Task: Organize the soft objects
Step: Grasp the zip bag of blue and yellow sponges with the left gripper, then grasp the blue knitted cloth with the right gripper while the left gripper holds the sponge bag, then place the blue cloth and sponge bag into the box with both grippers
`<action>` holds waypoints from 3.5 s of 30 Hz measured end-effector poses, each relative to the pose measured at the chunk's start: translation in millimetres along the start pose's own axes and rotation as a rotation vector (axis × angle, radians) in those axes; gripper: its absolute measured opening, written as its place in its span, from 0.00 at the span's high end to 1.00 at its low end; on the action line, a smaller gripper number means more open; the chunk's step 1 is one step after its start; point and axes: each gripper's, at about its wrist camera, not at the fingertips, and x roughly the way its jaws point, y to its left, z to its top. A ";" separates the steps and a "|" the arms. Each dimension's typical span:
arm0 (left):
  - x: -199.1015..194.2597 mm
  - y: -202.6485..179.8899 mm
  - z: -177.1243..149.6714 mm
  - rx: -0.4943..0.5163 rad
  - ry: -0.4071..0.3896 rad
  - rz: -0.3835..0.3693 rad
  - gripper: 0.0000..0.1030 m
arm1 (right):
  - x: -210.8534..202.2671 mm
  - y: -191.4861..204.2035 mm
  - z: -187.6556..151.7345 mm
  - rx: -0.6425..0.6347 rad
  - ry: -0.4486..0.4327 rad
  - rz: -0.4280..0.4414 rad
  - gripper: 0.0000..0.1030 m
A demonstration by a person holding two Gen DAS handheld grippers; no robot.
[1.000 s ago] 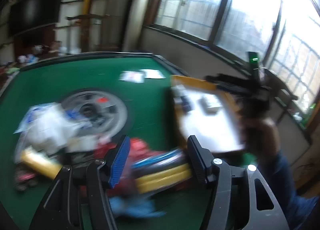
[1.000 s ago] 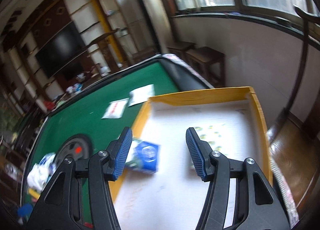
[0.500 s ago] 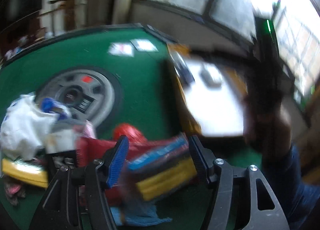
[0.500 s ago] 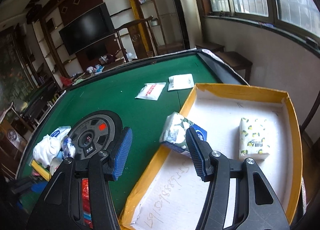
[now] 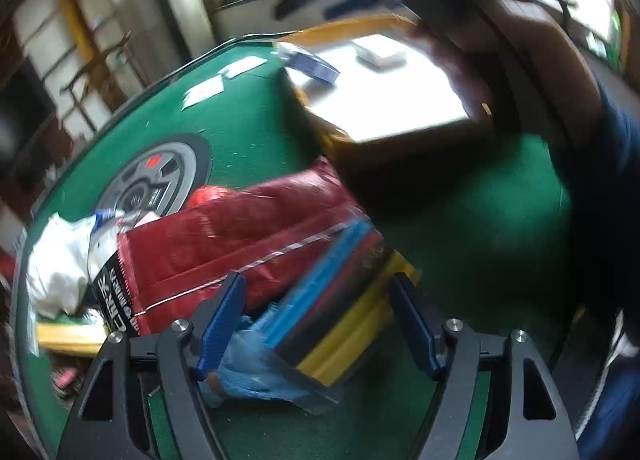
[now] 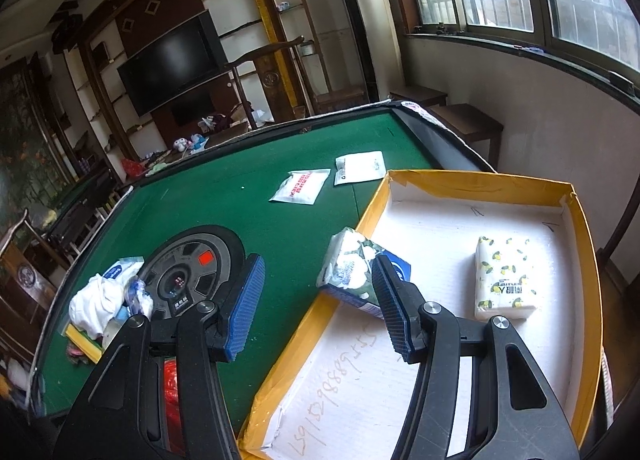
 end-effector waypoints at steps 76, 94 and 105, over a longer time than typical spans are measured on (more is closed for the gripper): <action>-61.5 196.1 -148.6 -0.826 -0.207 0.025 0.64 | -20.2 177.1 -110.1 -0.336 0.080 0.485 0.65; -66.8 196.7 -151.9 -0.833 -0.228 0.041 0.64 | -33.1 120.5 -59.5 -0.253 -0.087 0.227 0.65; -81.6 177.3 -139.4 -0.747 -0.304 0.058 0.65 | -36.7 56.5 -29.1 -0.214 -0.160 -0.241 0.65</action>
